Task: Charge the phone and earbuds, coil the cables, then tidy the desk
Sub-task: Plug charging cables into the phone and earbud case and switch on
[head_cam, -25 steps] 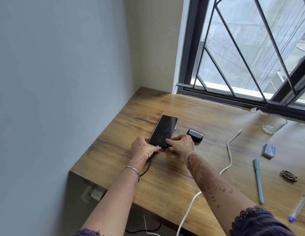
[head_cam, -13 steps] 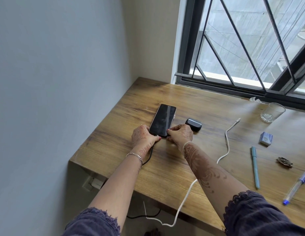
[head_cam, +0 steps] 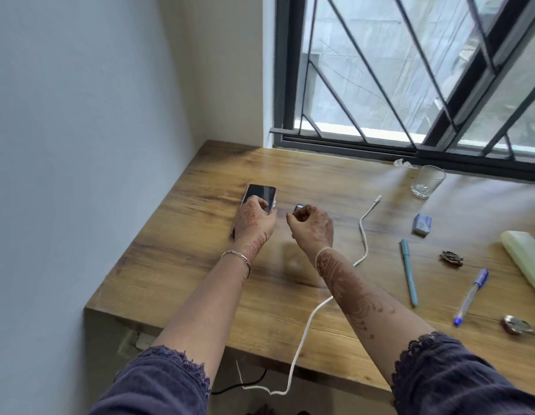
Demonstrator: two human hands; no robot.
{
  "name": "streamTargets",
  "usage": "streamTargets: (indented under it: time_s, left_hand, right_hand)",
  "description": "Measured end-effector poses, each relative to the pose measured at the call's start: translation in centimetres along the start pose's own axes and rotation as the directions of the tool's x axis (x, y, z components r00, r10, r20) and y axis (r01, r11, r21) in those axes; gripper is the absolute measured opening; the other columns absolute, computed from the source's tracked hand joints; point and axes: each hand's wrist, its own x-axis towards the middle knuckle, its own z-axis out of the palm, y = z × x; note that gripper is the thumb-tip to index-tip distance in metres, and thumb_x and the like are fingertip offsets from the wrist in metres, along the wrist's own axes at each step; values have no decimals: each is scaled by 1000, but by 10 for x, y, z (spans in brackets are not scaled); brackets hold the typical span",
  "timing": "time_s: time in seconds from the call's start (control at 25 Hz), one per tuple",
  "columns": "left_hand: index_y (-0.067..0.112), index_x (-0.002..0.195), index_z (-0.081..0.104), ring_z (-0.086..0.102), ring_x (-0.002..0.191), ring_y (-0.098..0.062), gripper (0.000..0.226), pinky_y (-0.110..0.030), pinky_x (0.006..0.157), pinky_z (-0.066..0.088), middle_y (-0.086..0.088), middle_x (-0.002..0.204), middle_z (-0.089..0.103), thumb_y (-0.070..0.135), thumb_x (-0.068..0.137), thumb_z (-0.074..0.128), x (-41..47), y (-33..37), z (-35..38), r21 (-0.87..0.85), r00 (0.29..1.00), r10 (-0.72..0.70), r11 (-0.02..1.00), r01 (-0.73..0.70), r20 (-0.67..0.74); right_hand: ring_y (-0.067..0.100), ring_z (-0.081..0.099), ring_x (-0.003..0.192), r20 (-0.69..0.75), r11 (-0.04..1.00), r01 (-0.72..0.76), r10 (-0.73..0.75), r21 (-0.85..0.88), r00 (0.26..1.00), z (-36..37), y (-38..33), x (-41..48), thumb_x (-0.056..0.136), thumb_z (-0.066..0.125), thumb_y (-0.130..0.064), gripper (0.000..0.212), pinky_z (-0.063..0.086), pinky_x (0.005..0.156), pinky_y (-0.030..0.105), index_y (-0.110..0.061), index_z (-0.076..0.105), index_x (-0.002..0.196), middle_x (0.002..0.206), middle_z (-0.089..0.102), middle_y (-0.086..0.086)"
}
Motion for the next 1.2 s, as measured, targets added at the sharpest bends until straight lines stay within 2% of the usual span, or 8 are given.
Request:
streamTargets:
  time_s: [0.16,0.28,0.44,0.6,0.68,0.8,0.96,1.2]
  left_hand:
    - [22,90,64,65,91,-19,8,-23,69,43,0,93,70,27,85,61,-7,46,36,12,990,129,991,-130,63]
    - [21,90,69,65,95,-20,13,-25,80,49,-1,96,72,25,83,58,-14,80,72,15,968,203,978,-207,147]
    - [20,96,71,64,104,-21,18,-27,89,47,-4,104,72,26,86,58,-12,106,108,7,937,239,969,-249,255]
    - [20,107,69,60,112,-22,24,-29,100,45,-5,115,68,24,85,57,2,120,141,32,902,230,965,-260,366]
    - [21,107,68,59,114,-22,26,-31,102,44,-6,117,67,25,84,58,12,126,154,45,901,223,965,-257,372]
    - [25,102,70,62,109,-21,24,-32,97,49,-2,112,70,33,80,64,24,134,171,65,910,212,966,-251,355]
    - [30,103,70,59,111,-22,32,-37,93,52,-1,114,66,46,76,70,32,148,190,129,911,246,945,-302,331]
    - [27,94,74,67,98,-19,24,-27,79,52,0,100,73,46,79,68,33,154,197,73,943,226,965,-250,243]
  right_hand:
    - [19,66,87,-163,996,-75,68,-37,984,-49,18,15,77,66,-38,13,51,78,27,-25,66,74,83,72,-2]
    - [21,66,96,-242,991,-124,107,-55,964,-84,44,31,83,64,-29,10,49,86,29,-22,69,87,94,73,1]
    - [24,61,112,-239,989,-130,110,-70,965,-106,69,49,91,55,-18,24,43,99,29,-14,67,111,113,69,7]
    - [25,55,121,-259,980,-197,180,-41,949,-113,84,77,94,45,-9,34,39,101,28,-14,60,124,125,64,8]
    - [24,52,124,-267,976,-218,204,-25,942,-114,87,89,93,43,-6,40,37,103,26,-15,56,129,131,60,6]
    - [23,48,128,-257,972,-233,232,25,938,-113,89,103,92,44,-6,41,34,106,26,-14,55,131,135,56,8]
    - [23,52,125,-264,963,-256,271,89,926,-115,96,117,91,46,-6,41,37,109,28,-13,57,130,134,57,10]
    - [24,50,127,-256,968,-244,252,62,933,-116,104,123,93,49,-13,39,35,110,29,-10,57,131,133,58,10]
